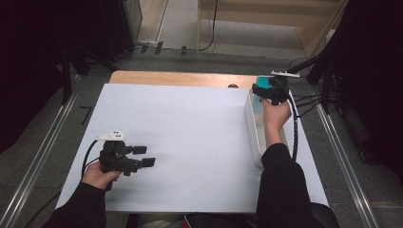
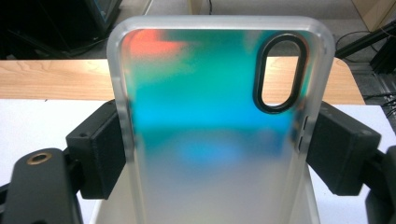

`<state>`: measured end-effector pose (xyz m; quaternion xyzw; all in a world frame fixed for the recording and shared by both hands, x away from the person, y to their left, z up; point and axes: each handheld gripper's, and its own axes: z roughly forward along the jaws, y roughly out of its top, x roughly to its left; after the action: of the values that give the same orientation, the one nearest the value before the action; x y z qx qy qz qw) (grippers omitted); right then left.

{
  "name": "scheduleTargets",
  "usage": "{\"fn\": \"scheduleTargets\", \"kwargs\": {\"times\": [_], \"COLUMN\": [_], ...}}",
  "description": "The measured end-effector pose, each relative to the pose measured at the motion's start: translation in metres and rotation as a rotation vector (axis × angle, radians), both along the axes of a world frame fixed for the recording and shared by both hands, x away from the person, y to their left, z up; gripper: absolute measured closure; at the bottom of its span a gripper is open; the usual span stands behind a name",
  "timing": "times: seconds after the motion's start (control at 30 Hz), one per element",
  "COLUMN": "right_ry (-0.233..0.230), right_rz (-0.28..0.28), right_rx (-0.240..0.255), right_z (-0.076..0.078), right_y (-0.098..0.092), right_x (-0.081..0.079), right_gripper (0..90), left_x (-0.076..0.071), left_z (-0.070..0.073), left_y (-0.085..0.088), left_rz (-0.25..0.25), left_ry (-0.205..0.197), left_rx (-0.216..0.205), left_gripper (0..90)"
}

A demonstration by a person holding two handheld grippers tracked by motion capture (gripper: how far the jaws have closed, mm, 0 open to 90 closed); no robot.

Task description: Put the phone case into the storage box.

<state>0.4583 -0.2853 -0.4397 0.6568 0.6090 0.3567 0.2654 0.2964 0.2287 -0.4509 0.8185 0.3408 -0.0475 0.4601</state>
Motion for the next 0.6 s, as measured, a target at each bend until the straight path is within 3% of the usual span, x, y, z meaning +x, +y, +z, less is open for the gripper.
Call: {"fn": "scheduleTargets", "kwargs": {"times": [0.4, 0.6], "right_ry": [0.022, 0.018], "right_rz": [0.042, 0.055], "right_rx": [-0.019, 0.008], "right_z": [-0.0028, -0.0010], "right_y": [0.0014, -0.0002], "right_x": [-0.0049, -0.0055], "right_gripper": [13.7, 9.9], "left_x": [-0.0002, -0.0003], "left_z": [0.0002, 0.0002], "left_y": [-0.0002, -0.0002], "left_rz": [0.002, 0.002], "left_ry": [-0.002, -0.002], "left_rx": [0.002, 0.002], "left_gripper": [25.6, 25.6]}}
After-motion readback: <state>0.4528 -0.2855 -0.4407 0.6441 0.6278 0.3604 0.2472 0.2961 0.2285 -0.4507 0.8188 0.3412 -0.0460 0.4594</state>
